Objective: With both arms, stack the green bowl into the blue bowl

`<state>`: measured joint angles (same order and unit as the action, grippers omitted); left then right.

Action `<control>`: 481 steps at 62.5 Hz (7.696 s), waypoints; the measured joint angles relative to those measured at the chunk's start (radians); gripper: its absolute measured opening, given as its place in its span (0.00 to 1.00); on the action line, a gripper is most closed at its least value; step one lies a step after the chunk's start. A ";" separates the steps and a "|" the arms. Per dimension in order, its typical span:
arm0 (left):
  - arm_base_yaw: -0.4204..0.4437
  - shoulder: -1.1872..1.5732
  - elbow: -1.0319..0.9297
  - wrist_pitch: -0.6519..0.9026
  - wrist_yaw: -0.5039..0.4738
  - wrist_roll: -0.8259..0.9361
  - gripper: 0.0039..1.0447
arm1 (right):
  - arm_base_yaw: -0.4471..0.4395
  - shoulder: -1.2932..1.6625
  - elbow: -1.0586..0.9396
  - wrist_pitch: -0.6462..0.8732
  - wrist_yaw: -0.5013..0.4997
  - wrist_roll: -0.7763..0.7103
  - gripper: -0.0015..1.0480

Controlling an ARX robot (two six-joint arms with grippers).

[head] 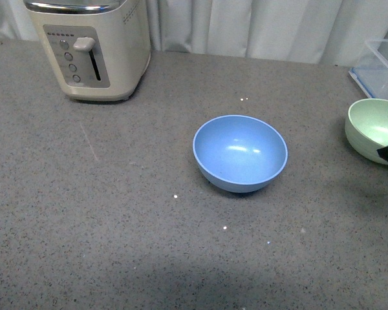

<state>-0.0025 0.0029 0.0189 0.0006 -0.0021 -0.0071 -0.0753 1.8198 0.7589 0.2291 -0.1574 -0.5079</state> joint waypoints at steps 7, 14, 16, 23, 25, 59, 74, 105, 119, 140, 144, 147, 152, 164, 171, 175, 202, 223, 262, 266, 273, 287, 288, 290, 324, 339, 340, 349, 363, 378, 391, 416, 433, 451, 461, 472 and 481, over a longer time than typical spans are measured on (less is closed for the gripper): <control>0.000 0.000 0.000 0.000 0.000 0.000 0.94 | 0.003 0.064 0.034 0.002 0.005 -0.009 0.91; 0.000 0.000 0.000 0.000 0.000 0.000 0.94 | 0.009 0.113 0.081 -0.001 0.003 -0.012 0.91; 0.000 0.000 0.000 0.000 0.000 0.000 0.94 | 0.012 0.122 0.094 -0.006 -0.001 -0.013 0.91; 0.000 0.000 0.000 0.000 0.000 0.000 0.94 | 0.021 0.149 0.134 -0.032 -0.014 -0.030 0.91; 0.000 0.000 0.000 0.000 0.000 0.000 0.94 | 0.024 0.156 0.145 -0.042 -0.021 -0.035 0.91; 0.000 0.000 0.000 0.000 0.000 0.000 0.94 | 0.042 0.275 0.279 -0.130 -0.014 -0.124 0.91; 0.000 0.000 0.000 0.000 0.000 0.000 0.94 | 0.042 0.285 0.286 -0.137 -0.010 -0.124 0.57; 0.000 0.000 0.000 0.000 0.000 0.000 0.94 | 0.042 0.273 0.291 -0.148 -0.016 -0.150 0.02; 0.000 0.000 0.000 0.000 0.000 0.000 0.94 | 0.092 0.146 0.253 -0.214 -0.062 -0.187 0.02; 0.000 0.000 0.000 0.000 0.000 0.000 0.94 | 0.359 -0.113 0.174 -0.286 -0.173 -0.248 0.02; 0.000 0.000 0.000 0.000 0.000 0.000 0.94 | 0.401 -0.114 0.163 -0.289 -0.178 -0.251 0.02; 0.000 0.000 0.000 0.000 0.000 0.000 0.94 | 0.434 -0.108 0.154 -0.288 -0.169 -0.256 0.02; 0.000 0.000 0.000 0.000 0.000 0.000 0.94 | 0.470 -0.088 0.151 -0.283 -0.141 -0.266 0.02; 0.000 0.000 0.000 0.000 0.000 0.000 0.94 | 0.515 -0.006 0.172 -0.270 -0.085 -0.296 0.02; 0.000 0.000 0.000 0.000 0.000 0.000 0.94 | 0.528 0.032 0.190 -0.273 -0.074 -0.309 0.02; 0.000 0.000 0.000 0.000 0.001 0.000 0.94 | 0.534 0.047 0.200 -0.273 -0.061 -0.319 0.02; 0.000 0.000 0.000 0.000 0.000 0.000 0.94 | 0.546 0.077 0.224 -0.278 -0.035 -0.338 0.11; 0.000 0.000 0.000 0.000 0.000 0.000 0.94 | 0.491 -0.085 0.213 -0.211 -0.020 -0.017 0.75; 0.000 0.000 0.000 0.000 0.002 0.000 0.94 | 0.325 -0.531 -0.327 -0.028 0.310 0.533 0.91; 0.000 0.000 0.000 0.000 0.002 0.000 0.94 | 0.325 -0.507 -0.366 0.112 0.351 0.529 0.87; 0.000 -0.001 0.000 0.000 0.001 0.000 0.94 | 0.302 -0.477 -0.542 0.646 0.366 0.513 0.69; 0.000 0.000 0.000 0.000 0.000 0.000 0.94 | 0.230 -0.668 -0.648 0.802 0.312 0.511 0.32; 0.000 0.000 0.000 0.000 0.000 0.000 0.94 | 0.225 -0.682 -0.656 0.791 0.306 0.511 0.28; 0.000 0.000 0.000 0.000 0.000 0.000 0.94 | 0.218 -0.703 -0.667 0.774 0.297 0.510 0.23; 0.000 0.000 0.000 0.000 0.000 0.000 0.94 | 0.078 -1.210 -0.753 0.365 0.159 0.506 0.01; 0.000 0.000 0.000 0.000 0.000 0.000 0.94 | 0.078 -1.375 -0.753 0.213 0.159 0.506 0.01; 0.000 0.000 0.000 0.000 0.000 0.000 0.94 | 0.078 -1.390 -0.753 0.199 0.159 0.506 0.01; 0.000 0.000 0.000 0.000 0.000 0.000 0.94 | 0.078 -1.487 -0.753 0.106 0.159 0.506 0.01; 0.000 0.000 0.000 0.000 0.000 0.000 0.94 | 0.078 -1.569 -0.753 0.025 0.159 0.506 0.01; 0.000 0.000 0.000 0.000 0.000 0.000 0.94 | 0.078 -1.633 -0.753 -0.039 0.159 0.506 0.01; 0.000 0.000 0.000 0.000 0.000 0.000 0.94 | 0.078 -1.812 -0.753 -0.225 0.157 0.506 0.01; 0.000 0.000 0.000 0.000 0.002 0.000 0.94 | 0.077 -1.815 -0.753 -0.229 0.156 0.505 0.64; 0.000 0.000 0.000 0.000 0.002 0.000 0.94 | 0.077 -1.815 -0.753 -0.229 0.156 0.506 0.91; 0.000 0.000 0.000 0.000 0.002 0.000 0.94 | 0.077 -1.815 -0.753 -0.229 0.156 0.506 0.91; 0.000 0.000 0.000 0.000 0.002 0.000 0.94 | 0.077 -1.815 -0.753 -0.229 0.156 0.506 0.91; 0.000 0.000 0.000 0.000 0.002 0.000 0.94 | 0.077 -1.815 -0.753 -0.229 0.156 0.506 0.91; 0.000 0.000 0.000 0.000 0.002 0.000 0.94 | 0.077 -1.815 -0.753 -0.229 0.156 0.506 0.91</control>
<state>-0.0025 0.0029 0.0189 0.0006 -0.0006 -0.0071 0.0021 0.0044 0.0059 -0.0002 -0.0013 -0.0021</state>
